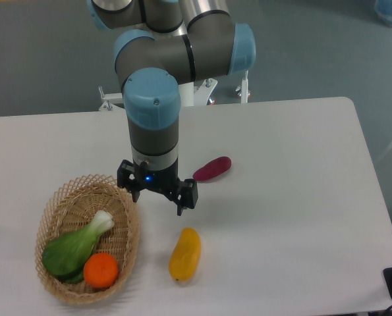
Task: Pick up the orange from the basket
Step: 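Move the open gripper over the basket toward the orange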
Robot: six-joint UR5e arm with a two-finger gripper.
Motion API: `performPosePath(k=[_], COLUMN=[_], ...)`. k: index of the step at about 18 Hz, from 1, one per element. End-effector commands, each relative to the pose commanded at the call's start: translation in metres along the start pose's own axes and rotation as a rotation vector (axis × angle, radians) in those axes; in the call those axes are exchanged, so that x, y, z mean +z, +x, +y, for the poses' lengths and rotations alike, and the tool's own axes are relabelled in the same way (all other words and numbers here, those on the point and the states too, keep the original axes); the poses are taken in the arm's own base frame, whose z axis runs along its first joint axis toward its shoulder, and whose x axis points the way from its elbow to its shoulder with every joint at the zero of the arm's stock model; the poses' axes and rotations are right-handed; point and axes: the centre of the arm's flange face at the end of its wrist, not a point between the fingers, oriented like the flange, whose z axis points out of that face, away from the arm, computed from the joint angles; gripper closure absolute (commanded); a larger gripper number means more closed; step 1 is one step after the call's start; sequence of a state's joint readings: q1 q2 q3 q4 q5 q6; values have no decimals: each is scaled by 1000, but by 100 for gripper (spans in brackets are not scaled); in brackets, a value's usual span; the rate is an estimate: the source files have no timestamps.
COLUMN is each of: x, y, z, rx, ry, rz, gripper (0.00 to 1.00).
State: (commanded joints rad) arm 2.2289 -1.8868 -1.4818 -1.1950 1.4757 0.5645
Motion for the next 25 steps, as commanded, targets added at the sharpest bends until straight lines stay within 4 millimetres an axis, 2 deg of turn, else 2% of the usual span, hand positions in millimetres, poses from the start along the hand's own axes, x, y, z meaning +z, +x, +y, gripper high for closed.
performPosePath(k=[3, 9, 13, 15, 17, 22, 24, 25], x=[0, 12, 21, 29, 38, 48, 60, 76], y=[3, 4, 25, 28, 48, 68, 77, 82], z=[2, -4, -20, -26, -37, -44, -49, -55], rx=[-5, -194, -283, -344, -384, -402, -440, -466], ry=[0, 4, 55, 67, 90, 82, 67, 54], rz=[3, 0, -14, -14, -12, 0, 7, 10], gripper=[0, 0, 0, 0, 0, 0, 0, 0])
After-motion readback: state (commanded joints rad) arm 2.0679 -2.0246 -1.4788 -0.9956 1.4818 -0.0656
